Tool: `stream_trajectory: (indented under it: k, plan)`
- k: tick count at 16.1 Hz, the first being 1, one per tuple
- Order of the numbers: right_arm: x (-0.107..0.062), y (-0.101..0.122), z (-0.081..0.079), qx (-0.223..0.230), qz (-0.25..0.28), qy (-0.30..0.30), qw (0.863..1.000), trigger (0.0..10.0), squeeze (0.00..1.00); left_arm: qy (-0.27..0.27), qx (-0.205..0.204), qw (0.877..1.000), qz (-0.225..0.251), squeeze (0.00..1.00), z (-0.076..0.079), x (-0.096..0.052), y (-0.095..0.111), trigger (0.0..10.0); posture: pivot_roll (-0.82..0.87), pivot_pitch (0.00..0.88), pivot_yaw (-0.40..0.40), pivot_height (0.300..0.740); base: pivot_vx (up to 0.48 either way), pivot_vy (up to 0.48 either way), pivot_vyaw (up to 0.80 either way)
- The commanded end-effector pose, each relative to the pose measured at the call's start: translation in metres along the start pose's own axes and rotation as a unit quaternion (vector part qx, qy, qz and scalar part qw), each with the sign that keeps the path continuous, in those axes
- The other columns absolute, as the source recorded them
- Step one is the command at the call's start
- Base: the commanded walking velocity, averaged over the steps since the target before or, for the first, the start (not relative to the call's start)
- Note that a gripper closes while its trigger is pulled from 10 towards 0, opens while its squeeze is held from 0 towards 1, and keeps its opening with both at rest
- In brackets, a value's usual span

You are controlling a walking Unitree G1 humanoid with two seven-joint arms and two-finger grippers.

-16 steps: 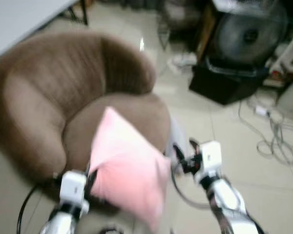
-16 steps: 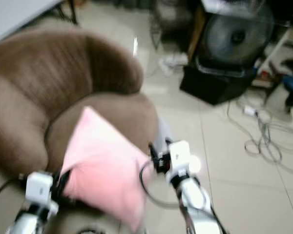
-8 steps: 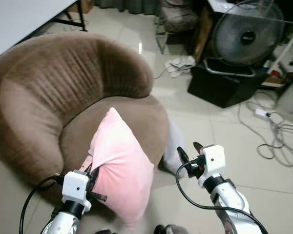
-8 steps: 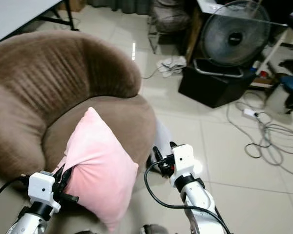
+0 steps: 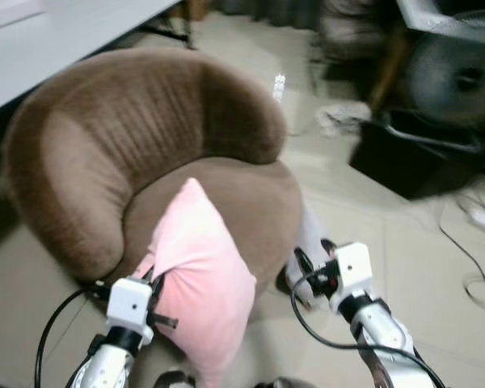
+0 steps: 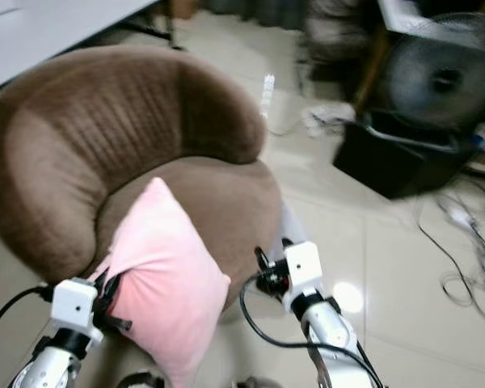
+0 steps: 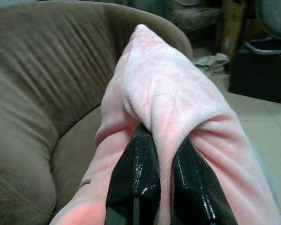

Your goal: Move the pillow to the sofa from floor

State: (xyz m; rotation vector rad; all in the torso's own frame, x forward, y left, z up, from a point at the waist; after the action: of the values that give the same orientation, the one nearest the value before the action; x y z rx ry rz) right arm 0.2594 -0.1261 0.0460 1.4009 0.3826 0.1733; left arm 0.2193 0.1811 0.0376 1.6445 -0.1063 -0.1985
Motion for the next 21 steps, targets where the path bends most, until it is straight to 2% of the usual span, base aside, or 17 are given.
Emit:
stream_trajectory:
  k: [1, 3, 5, 6, 7, 10, 11, 13, 14, 15, 16, 17, 19, 21]
  plan:
    - [0.001, 0.001, -0.001, 0.0, 0.002, 0.004, 1.0, 10.0, 0.0, 0.013, 0.004, 1.0, 0.004, 0.0, -0.005, 0.001, 0.003, 0.0, -0.02, 0.128, -0.058, 0.74, 0.401, -0.259, 0.0]
    - [0.0, -0.005, -0.003, 0.004, -0.016, 0.007, 1.0, 10.0, 0.0, 0.028, -0.005, 1.0, 0.009, 0.0, -0.009, 0.003, 0.004, 0.0, -0.02, 0.131, -0.058, 0.74, 0.414, -0.129, 0.0]
    - [0.0, -0.003, -0.001, 0.002, -0.008, 0.002, 1.0, 10.0, 0.0, 0.049, -0.022, 0.998, 0.01, 0.0, -0.029, 0.064, 0.031, 0.0, -0.02, 0.131, -0.059, 0.74, 0.439, 0.0, 0.0]
    - [0.0, -0.002, -0.001, 0.002, -0.003, 0.0, 1.0, 10.0, 0.0, 0.056, -0.024, 0.998, 0.012, 0.0, -0.033, 0.077, 0.039, 0.0, -0.02, 0.132, -0.059, 0.74, 0.0, 0.0, 0.0]
    - [0.0, -0.002, 0.0, 0.002, -0.003, -0.001, 1.0, 10.0, 0.0, 0.061, -0.023, 0.998, 0.012, 0.0, -0.035, 0.079, 0.041, 0.0, -0.02, 0.132, -0.058, 0.74, 0.0, 0.0, 0.0]
    - [0.001, -0.001, -0.001, 0.004, -0.003, 0.0, 1.0, 10.0, 0.0, 0.081, -0.013, 0.996, 0.033, 0.0, -0.052, 0.098, 0.067, 0.0, -0.02, 0.134, -0.056, 0.74, 0.0, 0.0, 0.0]
    - [0.001, -0.001, -0.002, 0.004, -0.004, 0.0, 1.0, 10.0, 0.0, 0.078, 0.003, 0.996, 0.038, 0.0, -0.056, 0.105, 0.078, 0.0, -0.02, 0.133, -0.055, 0.74, 0.0, 0.0, 0.0]
    - [0.003, -0.001, -0.004, 0.008, -0.003, 0.0, 1.0, 10.0, 0.0, 0.083, 0.038, 0.993, 0.077, 0.0, -0.076, 0.136, 0.13, 0.0, -0.02, 0.128, -0.047, 0.74, 0.0, 0.0, 0.0]
    - [0.003, -0.001, -0.005, 0.009, -0.002, 0.0, 1.0, 10.0, 0.0, 0.083, 0.05, 0.992, 0.086, 0.0, -0.08, 0.143, 0.141, 0.0, -0.02, 0.126, -0.045, 0.74, 0.0, 0.0, 0.0]
    - [0.004, -0.001, -0.005, 0.01, -0.002, 0.0, 1.0, 10.0, 0.0, 0.082, 0.054, 0.991, 0.085, 0.0, -0.081, 0.145, 0.143, 0.0, -0.02, 0.122, -0.042, 0.74, 0.0, 0.0, 0.0]
    - [0.005, 0.001, -0.005, 0.011, 0.002, -0.003, 1.0, 10.0, 0.0, 0.087, 0.061, 0.991, 0.078, 0.0, -0.089, 0.156, 0.152, 0.0, -0.03, 0.117, -0.037, 0.74, 0.0, 0.0, 0.0]
    - [0.006, 0.001, -0.006, 0.012, 0.002, -0.006, 1.0, 10.0, 0.0, 0.084, 0.073, 0.992, 0.066, 0.0, -0.09, 0.162, 0.152, 0.0, -0.03, 0.111, -0.035, 0.74, 0.0, 0.0, 0.0]
    - [0.007, 0.002, -0.008, 0.012, 0.004, -0.004, 1.0, 10.0, 0.0, 0.069, 0.088, 0.994, 0.013, 0.0, -0.091, 0.175, 0.145, 0.0, -0.04, 0.106, -0.024, 0.74, 0.0, 0.0, 0.0]
    - [0.006, 0.002, -0.008, 0.015, 0.004, -0.011, 1.0, 10.0, 0.0, 0.08, 0.089, 0.993, -0.006, 0.0, -0.098, 0.178, 0.143, 0.0, -0.05, 0.103, -0.014, 0.74, 0.0, 0.0, 0.0]
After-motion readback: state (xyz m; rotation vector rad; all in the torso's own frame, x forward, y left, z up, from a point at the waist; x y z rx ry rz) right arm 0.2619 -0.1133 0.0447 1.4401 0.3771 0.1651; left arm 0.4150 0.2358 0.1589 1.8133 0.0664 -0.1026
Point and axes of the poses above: a point about 5 cm out from each wrist's last joint towards the gripper, its own x axis pointing out of the wrist towards the gripper, its own y axis along the axis of the wrist's last joint, z = x × y, the point moved 3 cm from there along x, pointing out of the wrist towards the gripper, and after that the axes turned 6 degrees about -x, right-handed, at the moved point
